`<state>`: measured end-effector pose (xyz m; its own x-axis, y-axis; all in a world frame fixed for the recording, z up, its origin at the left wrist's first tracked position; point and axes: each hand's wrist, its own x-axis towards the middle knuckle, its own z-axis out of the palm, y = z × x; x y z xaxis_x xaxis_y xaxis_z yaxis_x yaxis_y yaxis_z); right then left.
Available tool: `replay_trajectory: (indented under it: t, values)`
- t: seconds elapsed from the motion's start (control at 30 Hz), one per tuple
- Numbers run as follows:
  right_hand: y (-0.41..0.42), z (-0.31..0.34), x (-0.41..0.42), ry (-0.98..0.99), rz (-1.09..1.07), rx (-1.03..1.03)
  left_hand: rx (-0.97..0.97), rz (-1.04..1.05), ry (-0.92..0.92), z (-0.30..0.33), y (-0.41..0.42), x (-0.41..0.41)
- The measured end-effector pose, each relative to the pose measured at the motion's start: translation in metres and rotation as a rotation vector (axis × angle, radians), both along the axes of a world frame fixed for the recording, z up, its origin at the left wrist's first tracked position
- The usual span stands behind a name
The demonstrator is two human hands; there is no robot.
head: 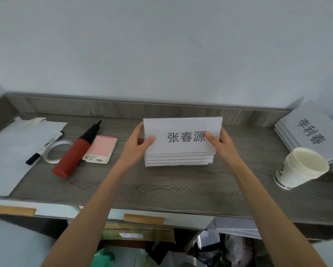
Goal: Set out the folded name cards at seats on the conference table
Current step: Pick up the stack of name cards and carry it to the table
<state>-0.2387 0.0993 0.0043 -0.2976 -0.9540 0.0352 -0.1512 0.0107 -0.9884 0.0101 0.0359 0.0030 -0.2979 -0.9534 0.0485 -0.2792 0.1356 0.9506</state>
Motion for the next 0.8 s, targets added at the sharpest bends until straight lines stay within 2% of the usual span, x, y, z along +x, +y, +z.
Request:
replay_trajectory:
  t: [0.2,0.33,0.6,0.8]
  values:
    - [0.005,0.008,0.034,-0.041,0.208,-0.027,-0.074,0.257,-0.014,0.004,0.059,0.045]
    - [0.007,0.016,0.067,-0.063,0.455,-0.037,-0.109,0.566,-0.062,0.014,0.131,0.065]
    - [0.075,0.009,0.162,-0.013,1.130,0.036,-0.009,1.330,-0.134,0.007,0.333,0.070]
    - [0.187,-0.005,0.244,0.087,1.687,0.071,0.040,1.885,0.057,-0.015,0.500,0.025]
